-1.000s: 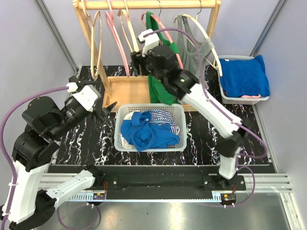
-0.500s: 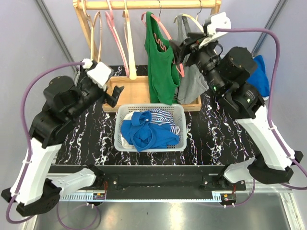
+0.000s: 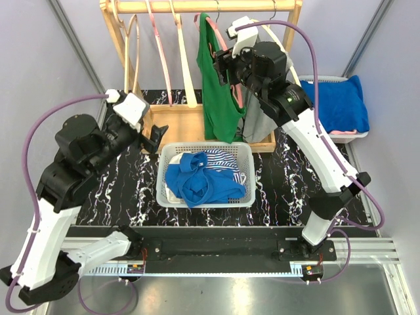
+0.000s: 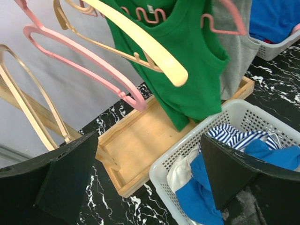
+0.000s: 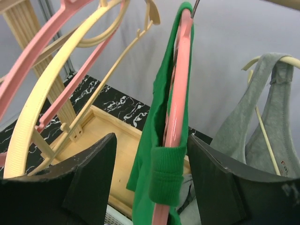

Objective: Remove the tank top from the hanger
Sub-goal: Pick up the hanger from the clothesline.

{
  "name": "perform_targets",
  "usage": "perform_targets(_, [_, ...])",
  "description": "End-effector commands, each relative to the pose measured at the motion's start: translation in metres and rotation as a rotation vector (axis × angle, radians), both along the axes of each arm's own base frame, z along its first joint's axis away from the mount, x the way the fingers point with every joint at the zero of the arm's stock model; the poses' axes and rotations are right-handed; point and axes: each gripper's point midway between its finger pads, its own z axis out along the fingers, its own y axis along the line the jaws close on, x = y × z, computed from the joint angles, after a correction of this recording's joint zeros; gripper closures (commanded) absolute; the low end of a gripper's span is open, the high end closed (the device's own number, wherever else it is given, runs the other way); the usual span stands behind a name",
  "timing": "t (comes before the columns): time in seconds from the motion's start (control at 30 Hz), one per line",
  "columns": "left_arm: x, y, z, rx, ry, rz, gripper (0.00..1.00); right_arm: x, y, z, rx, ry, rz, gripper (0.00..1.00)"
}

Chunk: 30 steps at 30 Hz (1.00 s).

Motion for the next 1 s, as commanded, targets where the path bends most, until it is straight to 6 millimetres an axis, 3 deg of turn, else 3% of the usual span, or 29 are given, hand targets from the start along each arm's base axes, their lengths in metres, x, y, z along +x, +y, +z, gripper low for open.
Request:
perform_targets(0.0, [-0.007, -0.009, -0.002, -0.033, -0.01, -0.059, 0.01, -0.021, -0.006, 0.045, 0.045, -0.074, 0.057, 0.31])
perform_targets(0.23, [-0.01, -0.01, 0.002, -0.039, -0.026, -0.074, 0.01, -0.01, -0.003, 0.028, 0.006, -0.053, 0.048, 0.33])
perform_targets(0.53, [-0.017, -0.009, 0.009, -0.049, -0.038, -0.091, 0.01, 0.004, 0.002, 0.027, -0.002, -0.061, 0.05, 0.34])
perform_targets(0.97, [-0.022, -0.009, 0.016, -0.056, -0.051, -0.108, 0.01, 0.018, 0.008, -0.001, -0.017, 0.007, 0.036, 0.46])
